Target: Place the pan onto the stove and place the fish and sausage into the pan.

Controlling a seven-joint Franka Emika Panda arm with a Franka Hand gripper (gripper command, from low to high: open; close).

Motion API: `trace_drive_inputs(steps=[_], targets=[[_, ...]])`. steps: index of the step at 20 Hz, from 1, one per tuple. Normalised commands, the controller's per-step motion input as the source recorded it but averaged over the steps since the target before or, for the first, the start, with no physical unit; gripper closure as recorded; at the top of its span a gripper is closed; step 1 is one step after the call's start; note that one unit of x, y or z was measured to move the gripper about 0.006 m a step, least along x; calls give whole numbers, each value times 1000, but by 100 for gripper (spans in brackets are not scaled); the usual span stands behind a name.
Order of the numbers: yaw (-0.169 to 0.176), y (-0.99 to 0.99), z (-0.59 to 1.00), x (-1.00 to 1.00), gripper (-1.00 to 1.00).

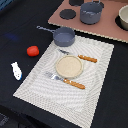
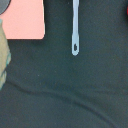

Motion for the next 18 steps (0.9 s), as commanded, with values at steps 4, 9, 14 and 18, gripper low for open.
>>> trace_drive_inputs(steps=[4, 9, 14, 18], targets=[[-1, -293, -311, 314, -100], [-42, -206, -427, 344, -100], [-75, -123, -424, 271, -100], [-88, -110, -503, 190, -100]])
